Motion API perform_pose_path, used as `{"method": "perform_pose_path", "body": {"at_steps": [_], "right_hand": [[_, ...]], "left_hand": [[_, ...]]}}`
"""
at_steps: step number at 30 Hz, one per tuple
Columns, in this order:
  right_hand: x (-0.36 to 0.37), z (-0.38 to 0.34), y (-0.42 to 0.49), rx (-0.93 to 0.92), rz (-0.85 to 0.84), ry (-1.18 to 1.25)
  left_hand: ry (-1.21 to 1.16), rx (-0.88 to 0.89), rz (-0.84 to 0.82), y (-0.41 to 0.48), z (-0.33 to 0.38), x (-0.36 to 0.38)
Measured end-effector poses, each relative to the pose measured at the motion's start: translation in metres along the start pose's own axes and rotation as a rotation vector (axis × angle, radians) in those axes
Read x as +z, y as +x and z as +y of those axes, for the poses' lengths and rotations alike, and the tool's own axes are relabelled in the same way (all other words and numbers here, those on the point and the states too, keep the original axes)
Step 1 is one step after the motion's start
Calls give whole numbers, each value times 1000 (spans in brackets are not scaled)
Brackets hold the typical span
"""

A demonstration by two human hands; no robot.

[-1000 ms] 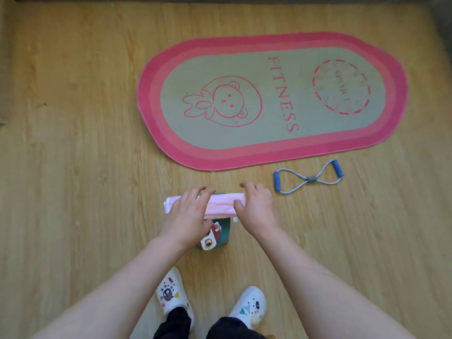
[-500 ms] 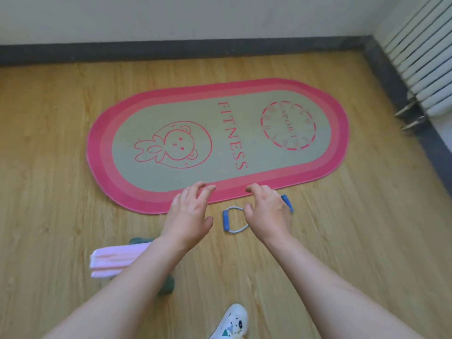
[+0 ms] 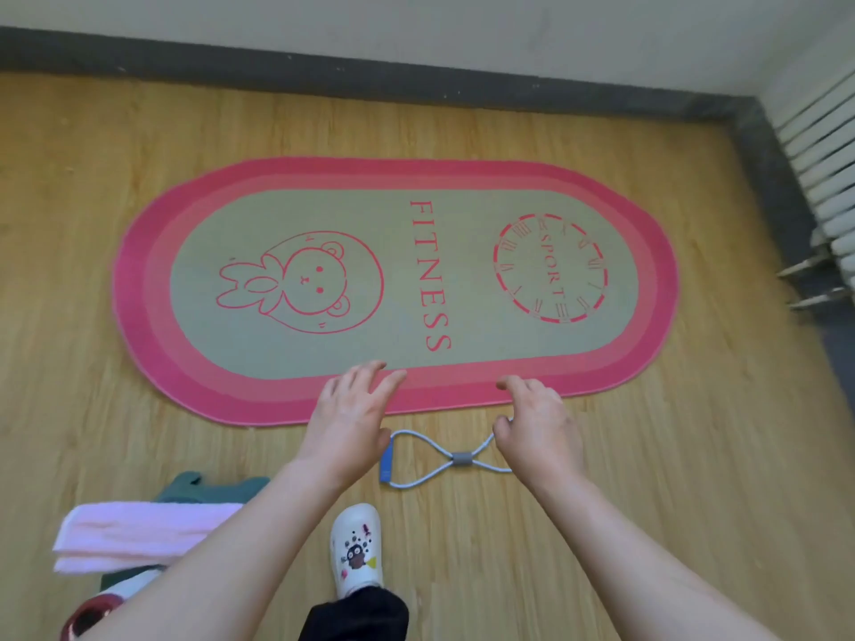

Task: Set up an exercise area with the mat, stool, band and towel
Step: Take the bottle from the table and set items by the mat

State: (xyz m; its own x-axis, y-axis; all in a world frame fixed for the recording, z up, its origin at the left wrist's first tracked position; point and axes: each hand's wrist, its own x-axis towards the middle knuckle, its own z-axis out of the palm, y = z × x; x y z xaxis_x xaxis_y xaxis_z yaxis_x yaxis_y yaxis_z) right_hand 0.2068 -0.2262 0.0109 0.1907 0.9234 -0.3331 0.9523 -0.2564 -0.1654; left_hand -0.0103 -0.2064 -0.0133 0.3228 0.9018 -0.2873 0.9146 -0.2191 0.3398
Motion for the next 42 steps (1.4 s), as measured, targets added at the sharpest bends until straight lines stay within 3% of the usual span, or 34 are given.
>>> {"method": "perform_pose_path", "body": {"at_steps": [5, 10, 21, 28, 42], "right_hand": [[50, 18, 63, -24, -40, -28], [147, 41, 115, -66, -65, -40], [377, 125, 238, -141, -329, -283], [388, 129, 282, -189, -369, -340], [388, 130, 304, -181, -320, -192]], "left_hand": [[76, 48, 26, 60, -8, 51], [101, 60, 60, 106, -26, 151], [299, -56, -382, 215, -94, 382], [407, -6, -398, 251, -79, 405], [331, -55, -368, 278, -92, 398]]}}
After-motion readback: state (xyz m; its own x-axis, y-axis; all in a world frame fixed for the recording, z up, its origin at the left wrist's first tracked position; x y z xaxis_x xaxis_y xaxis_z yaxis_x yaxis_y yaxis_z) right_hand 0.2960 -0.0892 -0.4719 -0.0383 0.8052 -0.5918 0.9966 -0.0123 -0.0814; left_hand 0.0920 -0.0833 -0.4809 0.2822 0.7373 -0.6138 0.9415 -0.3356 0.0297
